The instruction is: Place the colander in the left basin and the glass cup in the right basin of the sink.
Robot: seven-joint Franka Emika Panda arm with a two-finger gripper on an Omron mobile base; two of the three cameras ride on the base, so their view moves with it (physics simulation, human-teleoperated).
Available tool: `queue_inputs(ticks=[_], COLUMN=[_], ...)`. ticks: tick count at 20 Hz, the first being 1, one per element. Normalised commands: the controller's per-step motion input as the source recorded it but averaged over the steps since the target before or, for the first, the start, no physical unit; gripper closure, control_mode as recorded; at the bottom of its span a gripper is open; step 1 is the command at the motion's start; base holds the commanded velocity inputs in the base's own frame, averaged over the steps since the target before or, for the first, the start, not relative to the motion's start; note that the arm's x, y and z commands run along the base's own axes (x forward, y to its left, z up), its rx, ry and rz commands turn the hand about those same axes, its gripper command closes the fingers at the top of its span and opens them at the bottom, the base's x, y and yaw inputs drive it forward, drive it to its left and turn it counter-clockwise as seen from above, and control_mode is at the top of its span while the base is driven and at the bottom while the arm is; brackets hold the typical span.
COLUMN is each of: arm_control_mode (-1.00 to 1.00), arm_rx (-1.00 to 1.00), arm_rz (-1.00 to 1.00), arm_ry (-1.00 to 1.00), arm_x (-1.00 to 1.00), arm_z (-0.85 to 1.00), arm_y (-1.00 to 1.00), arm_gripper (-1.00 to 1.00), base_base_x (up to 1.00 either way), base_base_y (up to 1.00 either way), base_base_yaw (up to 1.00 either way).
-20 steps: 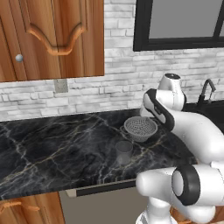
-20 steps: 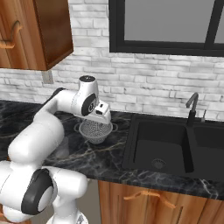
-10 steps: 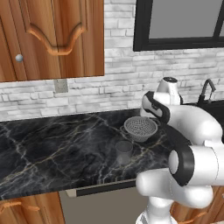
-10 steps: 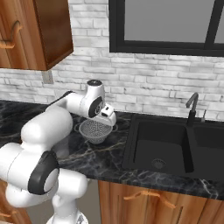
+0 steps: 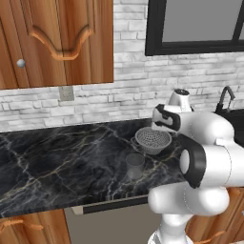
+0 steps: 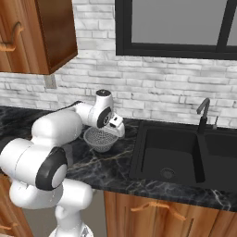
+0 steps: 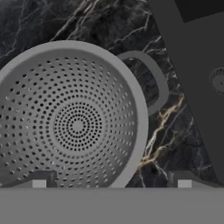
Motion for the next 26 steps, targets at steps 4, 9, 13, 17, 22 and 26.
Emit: queue_inputs(ticks=[4, 9, 13, 17, 22, 26], arm_control_mode=[-1.00, -1.00, -1.00, -1.00, -1.00, -1.00], arm_rx=[0.00, 0.00, 0.01, 0.00, 0.00, 0.00], arm_rz=[-0.02, 0.00, 0.00, 0.00, 0.00, 0.00], arm_ry=[0.00, 0.00, 0.00, 0.00, 0.00, 0.00], arm_x=[0.02, 0.00, 0.00, 0.00, 0.03, 0.07], arm_z=[-0.30, -0.25, -0.24, -0.22, -0.16, -0.10], arm_y=[-0.04, -0.16, -0.13, -0.04, 0.00, 0.00], arm_gripper=[-1.00, -1.00, -1.00, -1.00, -1.00, -1.00], base_base_x=[0.00, 0.00, 0.00, 0.00, 0.00, 0.00], base_base_y=[0.00, 0.00, 0.00, 0.00, 0.00, 0.00], base_base_yaw=[0.00, 0.00, 0.00, 0.00, 0.00, 0.00])
